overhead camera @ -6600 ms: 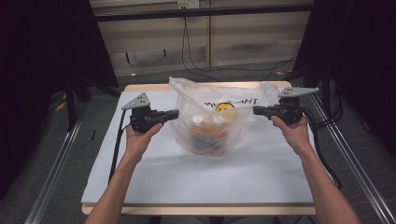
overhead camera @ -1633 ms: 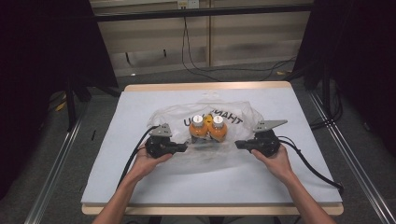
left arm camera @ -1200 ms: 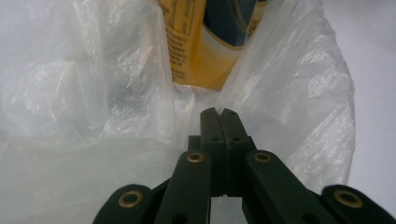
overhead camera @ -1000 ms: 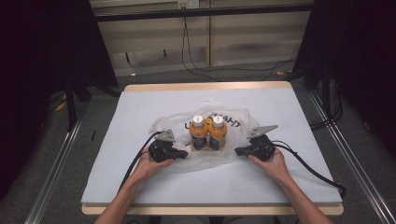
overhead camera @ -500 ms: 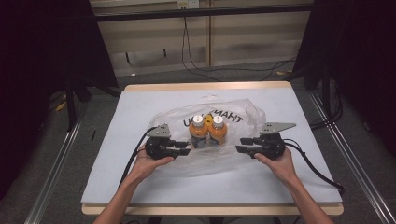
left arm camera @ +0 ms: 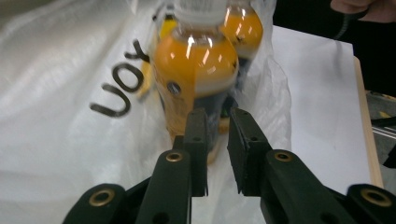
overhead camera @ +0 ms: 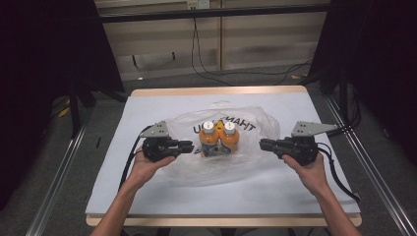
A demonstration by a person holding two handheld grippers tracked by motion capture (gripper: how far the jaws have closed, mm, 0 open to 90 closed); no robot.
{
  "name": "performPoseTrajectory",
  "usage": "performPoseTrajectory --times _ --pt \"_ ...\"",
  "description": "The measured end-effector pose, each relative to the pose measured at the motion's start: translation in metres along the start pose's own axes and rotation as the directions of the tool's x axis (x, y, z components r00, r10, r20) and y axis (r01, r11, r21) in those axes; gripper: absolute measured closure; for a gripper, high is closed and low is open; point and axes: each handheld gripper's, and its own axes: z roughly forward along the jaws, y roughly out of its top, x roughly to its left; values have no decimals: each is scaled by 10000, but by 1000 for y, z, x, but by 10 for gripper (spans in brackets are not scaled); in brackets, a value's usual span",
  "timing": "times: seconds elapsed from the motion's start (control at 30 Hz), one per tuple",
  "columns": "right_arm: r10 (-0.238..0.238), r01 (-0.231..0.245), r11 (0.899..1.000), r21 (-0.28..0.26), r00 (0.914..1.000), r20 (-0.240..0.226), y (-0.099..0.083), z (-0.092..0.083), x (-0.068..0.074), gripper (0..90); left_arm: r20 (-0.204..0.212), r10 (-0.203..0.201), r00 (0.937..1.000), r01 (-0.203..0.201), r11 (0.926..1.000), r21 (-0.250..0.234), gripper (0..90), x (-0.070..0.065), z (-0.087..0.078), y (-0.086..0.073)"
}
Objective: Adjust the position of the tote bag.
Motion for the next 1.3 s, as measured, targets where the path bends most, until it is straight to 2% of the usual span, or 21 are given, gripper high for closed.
performPoseTrajectory --times 0.1,0.2,0.23,0.27,0.4,0.47,0.5,0.53,0.57,0.6,0.67,0.73,0.8,0.87,1.03,1.07,1.13,1.2,1.23,1.27,1.3 --pt "-390 388 9992 -81 9991 -160 27 7 -2 900 -124 104 9999 -106 9998 -145 790 6 3 16" --pt "-564 562 9983 -126 9983 -133 40 12 -6 900 -147 119 9998 -122 9997 -214 791 11 6 24" --pt "-476 474 9985 -288 9989 -48 49 17 -16 900 -221 85 9997 -89 9998 -197 791 16 8 28" --pt "-363 363 9985 -413 9993 8 51 20 -22 900 -433 -83 9990 69 9994 -328 796 23 11 33" --pt "-235 242 9991 -342 9995 192 50 31 -36 900 -491 -243 9985 211 9977 -637 793 35 17 38" --pt "-111 112 9999 -51 9997 196 44 41 -44 872 -485 -345 9982 333 9991 -261 772 40 27 35" --pt "-43 39 9999 162 9997 252 40 47 -47 854 -752 -260 9968 277 9994 219 751 42 34 33" --pt "-24 6 9979 650 9996 265 31 59 -51 822 -1040 -118 9945 217 9953 940 680 44 44 25" --pt "-1 -21 9969 788 9996 284 27 63 -51 794 -1243 -196 9921 366 9901 1356 647 46 49 19" --pt "-1 -21 9969 788 9996 284 27 63 -51 794 -1243 -196 9921 366 9901 1356 584 46 49 19" --pt "-39 11 9900 1412 9998 198 9 78 -53 746 -1016 -663 9926 799 9874 1366 524 52 53 5" --pt "-68 36 9878 1557 9998 201 6 81 -54 714 -940 -584 9939 727 9850 1563 506 52 55 0" --pt "-115 75 9820 1889 9997 201 -1 90 -54 701 -1028 -251 9944 466 9761 2125 489 50 59 -3" --pt "-45 21 9799 1993 9999 117 -6 101 -56 686 -985 -81 9951 310 9721 2323 525 51 65 -7" --pt "142 -135 9757 2186 9999 -17 -13 115 -60 692 -796 -148 9967 347 9666 2541 721 54 74 -12" --pt "154 -140 9735 2284 9999 -44 -15 117 -61 694 -759 -245 9968 434 9651 2584 721 54 77 -15" --pt "184 -142 9635 2672 9997 -131 -23 126 -63 745 -617 -348 9975 503 9611 2715 839 56 80 -20" --pt "228 -178 9619 2728 9996 -152 -25 128 -63 767 -642 -338 9974 502 9605 2738 868 57 81 -24" --pt "193 -118 9548 2971 9996 -223 -30 134 -63 826 -734 -554 9958 749 9514 2987 898 60 83 -31" --pt "193 -118 9548 2971 9996 -223 -30 134 -63 826 -734 -554 9958 749 9514 2987 900 60 83 -31" --pt "33 66 9447 3279 9995 -299 -36 138 -61 860 -912 -446 9948 721 9428 3255 900 61 82 -35"
